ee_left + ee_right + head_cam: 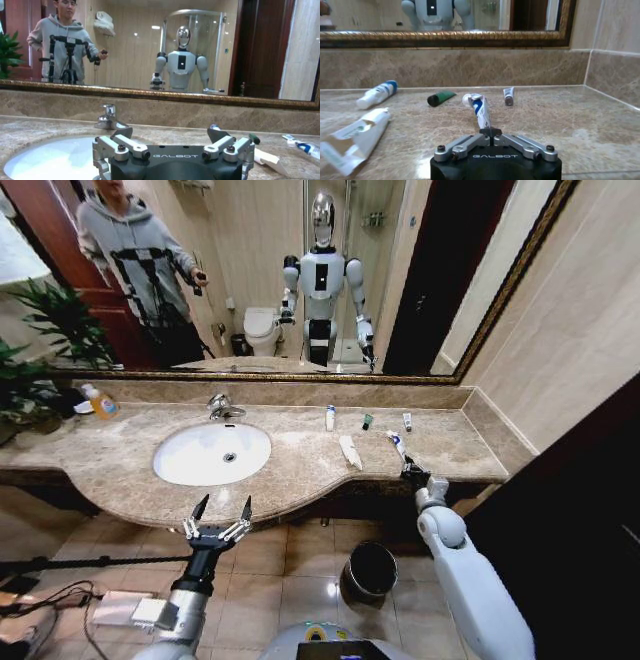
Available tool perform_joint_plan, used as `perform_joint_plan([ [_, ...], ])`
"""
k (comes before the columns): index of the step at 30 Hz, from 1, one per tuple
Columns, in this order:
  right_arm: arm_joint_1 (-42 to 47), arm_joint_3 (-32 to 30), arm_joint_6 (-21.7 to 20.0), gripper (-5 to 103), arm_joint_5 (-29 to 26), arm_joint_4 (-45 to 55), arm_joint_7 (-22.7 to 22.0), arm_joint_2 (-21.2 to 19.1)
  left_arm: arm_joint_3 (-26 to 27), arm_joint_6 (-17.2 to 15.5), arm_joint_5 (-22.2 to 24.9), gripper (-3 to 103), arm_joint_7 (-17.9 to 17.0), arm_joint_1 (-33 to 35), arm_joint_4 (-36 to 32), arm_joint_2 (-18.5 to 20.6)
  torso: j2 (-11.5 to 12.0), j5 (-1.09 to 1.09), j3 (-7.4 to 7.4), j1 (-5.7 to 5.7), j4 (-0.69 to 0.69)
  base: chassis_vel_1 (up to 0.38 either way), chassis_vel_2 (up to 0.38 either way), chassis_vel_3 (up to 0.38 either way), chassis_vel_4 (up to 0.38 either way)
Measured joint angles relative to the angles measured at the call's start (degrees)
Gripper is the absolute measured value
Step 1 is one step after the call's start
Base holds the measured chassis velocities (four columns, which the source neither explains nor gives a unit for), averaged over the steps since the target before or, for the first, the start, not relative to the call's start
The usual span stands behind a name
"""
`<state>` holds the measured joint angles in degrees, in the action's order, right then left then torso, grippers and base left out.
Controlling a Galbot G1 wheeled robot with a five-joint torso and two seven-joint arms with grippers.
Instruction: Pick up the trash from the sink and place it in the trash bin.
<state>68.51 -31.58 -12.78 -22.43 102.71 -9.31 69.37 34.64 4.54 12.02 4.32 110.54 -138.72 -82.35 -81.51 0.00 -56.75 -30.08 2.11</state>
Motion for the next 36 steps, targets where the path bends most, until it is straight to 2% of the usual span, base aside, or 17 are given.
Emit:
perform_joint_plan([
  [6,6.33,-1.45,0.59,0,-0.86,7.18,0.33,-0.27,0.00,0.00,0.00,100,0.00,0.00,0.00,0.00,0.00,0.00,0.00,0.00,0.00,0.000,0.000,0.000,0.000],
  [8,9.27,-1.77,4.98,0,-0.37,8.61,1.17,0.16,0.00,0.00,0.00,100,0.00,0.00,0.00,0.00,0.00,-0.02,0.00,0.00,0.00,0.000,0.000,0.000,0.000],
  [10,12.34,-2.33,12.49,0,3.64,8.62,2.19,1.54,0.00,0.00,0.00,100,0.00,0.00,0.00,0.00,0.00,0.00,0.00,0.00,0.00,0.000,0.000,0.000,0.000],
  [11,12.34,-2.33,12.49,0,3.64,8.62,2.19,1.54,0.00,0.00,0.00,100,0.00,0.00,0.00,0.00,0.00,0.00,0.00,0.00,0.00,0.000,0.000,0.000,0.000],
  [14,17.79,-2.59,20.30,0,5.90,9.81,2.87,4.58,0.00,0.00,0.00,100,-0.01,0.00,0.00,0.00,0.00,0.00,0.01,0.00,0.00,0.000,0.000,0.000,0.000],
  [15,17.79,-2.59,20.30,0,5.90,9.81,2.87,4.58,0.00,0.00,0.00,100,-0.01,0.00,0.00,0.00,0.00,0.00,0.01,0.00,0.00,0.000,0.000,0.000,0.000],
  [18,23.11,-2.84,27.45,0,7.05,10.27,3.52,8.00,0.00,0.00,0.00,100,0.01,0.00,0.00,0.00,0.00,0.00,0.01,0.01,-0.01,0.000,0.000,0.000,0.000],
  [20,23.25,-2.85,27.68,0,7.10,10.26,3.53,8.10,0.00,0.00,0.00,100,0.01,0.00,0.00,0.00,0.00,0.00,0.01,0.01,-0.01,0.000,0.000,0.000,0.000],
  [21,25.45,-2.97,31.11,0,7.60,9.83,3.72,9.44,0.00,0.00,0.00,100,0.00,0.00,0.00,0.01,-0.01,-0.01,0.01,0.01,-0.02,0.000,0.000,0.000,0.000],
  [23,29.06,-3.06,35.01,0,7.21,8.76,4.34,11.11,0.00,0.00,0.00,100,0.00,0.00,0.00,0.00,0.00,0.00,0.01,0.01,-0.01,0.000,0.000,0.000,0.000],
  [24,29.06,-3.06,35.01,0,7.21,8.76,4.34,11.11,0.00,0.00,0.00,100,0.00,0.00,0.00,0.00,0.00,0.00,0.01,0.01,-0.01,0.000,0.000,0.000,0.000],
  [26,31.49,-3.04,39.04,0,6.99,6.30,4.69,11.92,0.00,0.00,0.00,100,0.00,0.00,0.00,0.00,0.00,-0.02,0.01,0.01,0.00,0.000,0.000,0.000,0.000],
  [28,32.53,-3.03,40.44,0,7.16,4.91,4.70,12.25,0.00,0.00,0.00,100,0.00,0.00,0.00,0.00,0.00,0.01,0.01,0.01,0.00,0.000,0.000,0.000,0.000],
  [31,35.03,-2.62,45.56,0,7.36,-0.48,4.55,12.81,0.00,0.00,0.00,100,0.00,0.00,0.00,0.00,0.00,0.00,0.01,0.01,-0.01,0.000,0.000,0.000,0.000],
  [36,34.91,-1.35,48.26,0,9.71,-7.87,3.62,12.90,0.00,0.00,0.00,100,0.00,0.00,0.00,0.00,0.00,0.00,0.00,0.01,-0.01,0.000,0.000,0.000,0.000],
])
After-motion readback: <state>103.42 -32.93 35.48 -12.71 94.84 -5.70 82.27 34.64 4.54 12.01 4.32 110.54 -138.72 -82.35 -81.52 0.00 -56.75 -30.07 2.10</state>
